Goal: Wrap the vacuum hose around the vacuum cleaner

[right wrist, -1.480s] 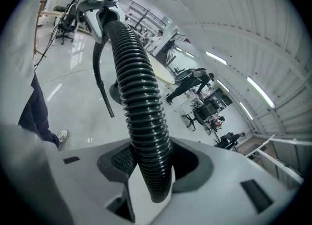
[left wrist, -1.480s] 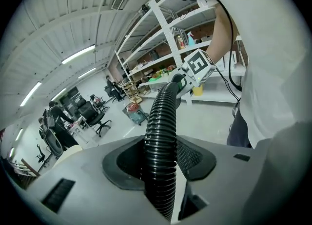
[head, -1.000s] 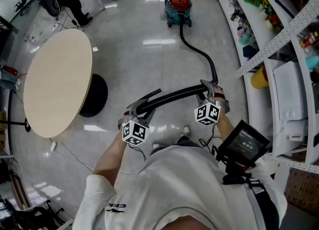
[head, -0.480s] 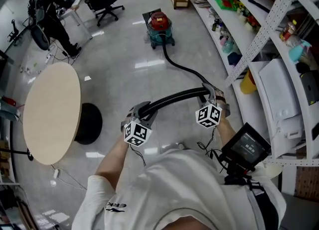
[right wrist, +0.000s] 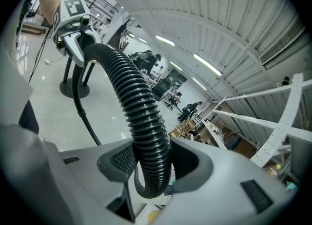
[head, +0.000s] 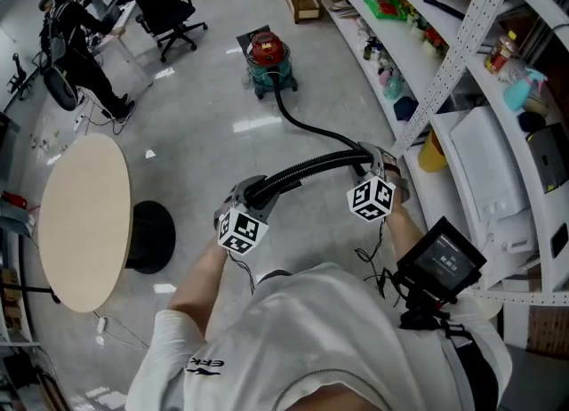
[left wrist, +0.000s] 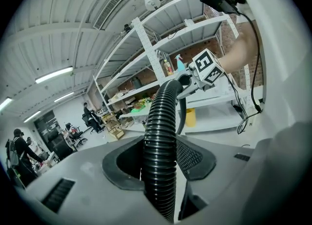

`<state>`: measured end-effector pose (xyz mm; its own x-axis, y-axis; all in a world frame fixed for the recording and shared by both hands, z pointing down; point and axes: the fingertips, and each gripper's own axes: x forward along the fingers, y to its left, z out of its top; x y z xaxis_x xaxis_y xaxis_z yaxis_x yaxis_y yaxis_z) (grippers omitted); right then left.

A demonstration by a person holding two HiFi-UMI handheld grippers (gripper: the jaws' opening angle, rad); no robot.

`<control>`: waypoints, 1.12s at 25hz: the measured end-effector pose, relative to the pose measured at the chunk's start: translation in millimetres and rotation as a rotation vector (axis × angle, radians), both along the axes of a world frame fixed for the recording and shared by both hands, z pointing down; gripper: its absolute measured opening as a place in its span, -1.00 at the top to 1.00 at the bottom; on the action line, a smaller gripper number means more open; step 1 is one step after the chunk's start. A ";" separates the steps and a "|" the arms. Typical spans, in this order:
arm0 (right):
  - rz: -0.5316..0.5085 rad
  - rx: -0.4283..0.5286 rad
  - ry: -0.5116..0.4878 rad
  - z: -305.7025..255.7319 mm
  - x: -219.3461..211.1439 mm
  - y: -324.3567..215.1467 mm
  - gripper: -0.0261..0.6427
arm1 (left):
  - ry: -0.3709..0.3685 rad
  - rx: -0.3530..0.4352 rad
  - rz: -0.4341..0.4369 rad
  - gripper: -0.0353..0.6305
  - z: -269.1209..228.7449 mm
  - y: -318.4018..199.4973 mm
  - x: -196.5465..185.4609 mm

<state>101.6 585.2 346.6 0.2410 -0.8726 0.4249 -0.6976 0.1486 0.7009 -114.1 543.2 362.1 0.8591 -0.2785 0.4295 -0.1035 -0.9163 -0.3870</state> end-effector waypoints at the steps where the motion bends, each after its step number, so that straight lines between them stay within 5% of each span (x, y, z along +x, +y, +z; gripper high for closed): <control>1: 0.005 0.000 0.000 -0.1 4.2 -0.6 0.36 | 0.001 -0.002 0.002 0.37 0.6 -1.8 4.7; 11: 0.082 -0.026 -0.031 6.2 49.9 -32.8 0.36 | 0.007 -0.029 0.047 0.37 0.6 -46.7 52.9; 28: 0.197 0.003 -0.013 -16.7 50.4 -158.3 0.36 | 0.093 -0.091 0.085 0.37 -12.0 -185.1 57.9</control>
